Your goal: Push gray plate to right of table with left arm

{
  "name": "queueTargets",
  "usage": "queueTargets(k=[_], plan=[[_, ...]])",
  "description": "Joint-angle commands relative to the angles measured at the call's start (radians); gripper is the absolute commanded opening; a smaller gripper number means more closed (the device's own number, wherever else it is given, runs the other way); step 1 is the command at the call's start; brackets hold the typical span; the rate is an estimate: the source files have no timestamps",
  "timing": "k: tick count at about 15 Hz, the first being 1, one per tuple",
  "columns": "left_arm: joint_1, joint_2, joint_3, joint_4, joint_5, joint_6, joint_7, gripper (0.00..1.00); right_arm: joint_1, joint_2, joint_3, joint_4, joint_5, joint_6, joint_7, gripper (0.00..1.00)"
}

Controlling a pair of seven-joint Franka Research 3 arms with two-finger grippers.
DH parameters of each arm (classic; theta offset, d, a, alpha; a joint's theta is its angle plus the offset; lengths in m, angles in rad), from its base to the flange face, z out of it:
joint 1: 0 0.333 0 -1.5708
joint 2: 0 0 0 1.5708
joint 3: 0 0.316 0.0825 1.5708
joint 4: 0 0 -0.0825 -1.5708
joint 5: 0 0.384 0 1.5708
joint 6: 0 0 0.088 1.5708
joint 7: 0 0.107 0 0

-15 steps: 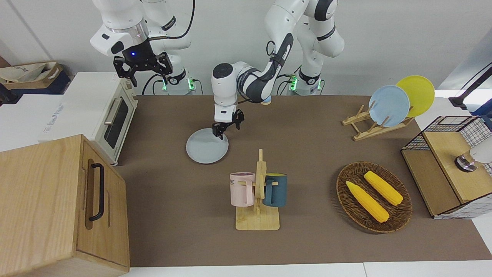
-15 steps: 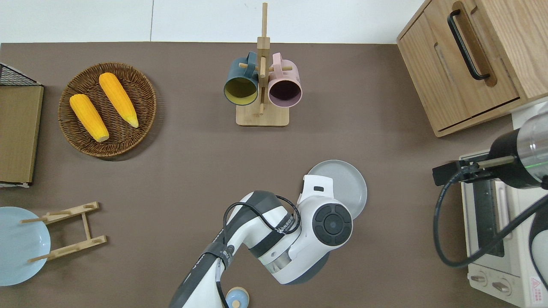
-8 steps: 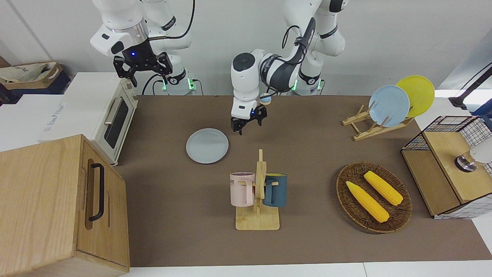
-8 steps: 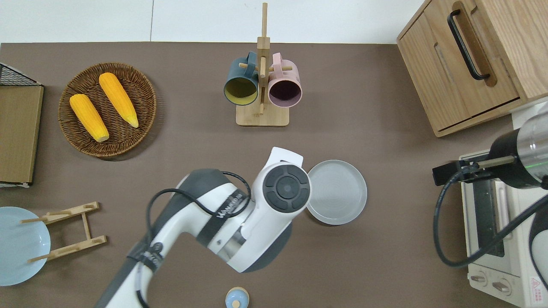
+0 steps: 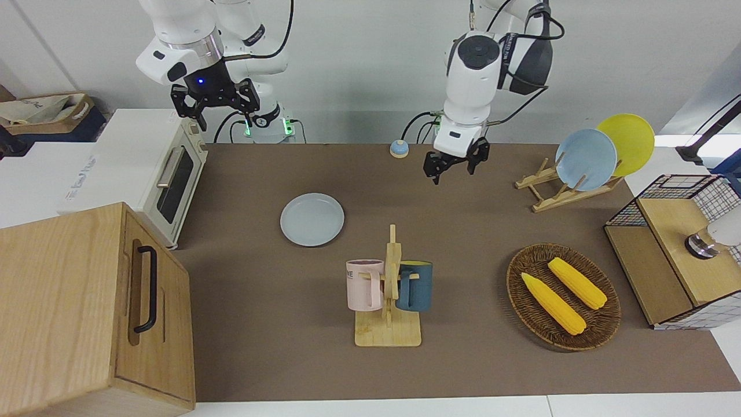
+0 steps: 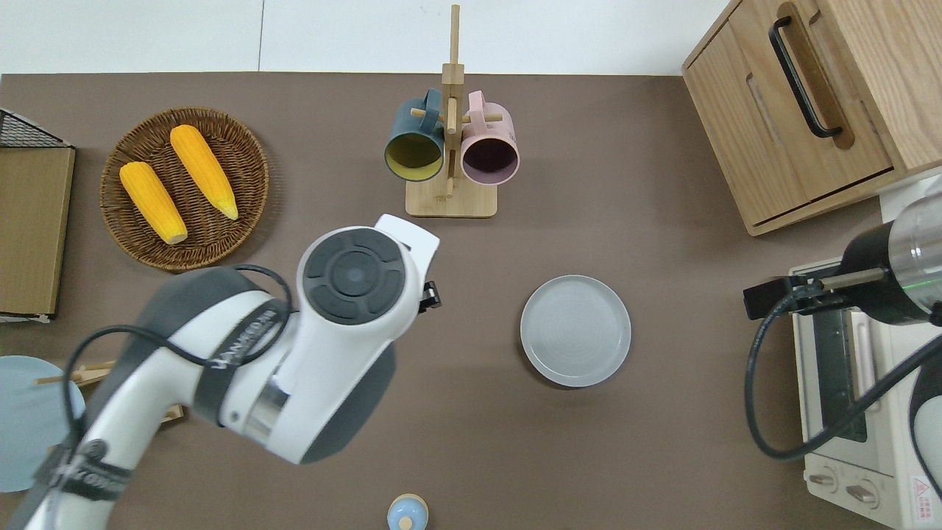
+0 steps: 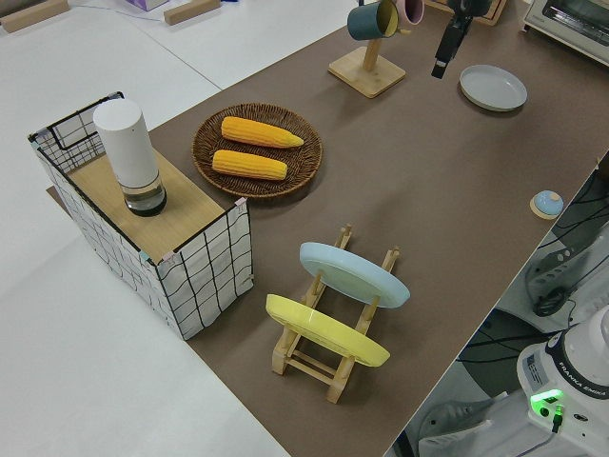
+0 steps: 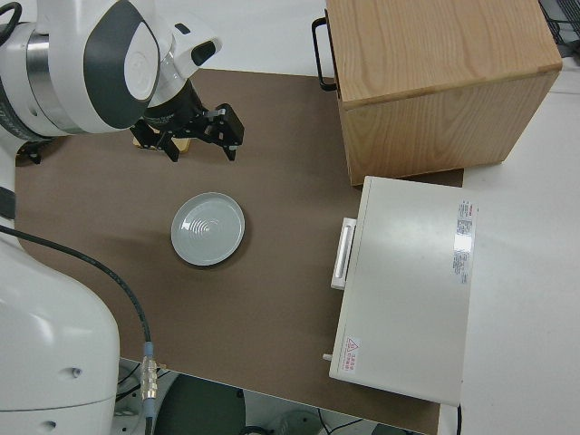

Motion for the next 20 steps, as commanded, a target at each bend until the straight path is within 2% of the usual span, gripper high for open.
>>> queueTargets(k=[1,5,8,11,16,20], plan=[[0.145,-0.052,0.004,0.002,-0.015,-0.071,0.249,0.99,-0.020,-0.006,0.013,0.004,0.010,-0.012,0.000,0.983],[0.269,-0.051,0.066,0.060,-0.020,-0.114,0.535,0.99,-0.020,-0.006,0.015,0.004,0.010,-0.012,0.001,0.983],[0.340,-0.051,0.106,0.062,-0.018,-0.109,0.682,1.00,-0.020,-0.006,0.013,0.004,0.010,-0.012,0.001,0.983],[0.372,-0.055,0.118,0.063,-0.018,-0.112,0.709,1.00,-0.020,-0.006,0.015,0.004,0.010,-0.012,0.000,0.983],[0.365,-0.046,0.104,0.079,-0.020,-0.099,0.694,1.00,-0.020,-0.006,0.015,0.004,0.010,-0.012,0.001,0.983],[0.366,-0.049,0.104,0.077,-0.074,-0.106,0.706,1.00,-0.020,-0.006,0.015,0.004,0.010,-0.012,0.001,0.983]])
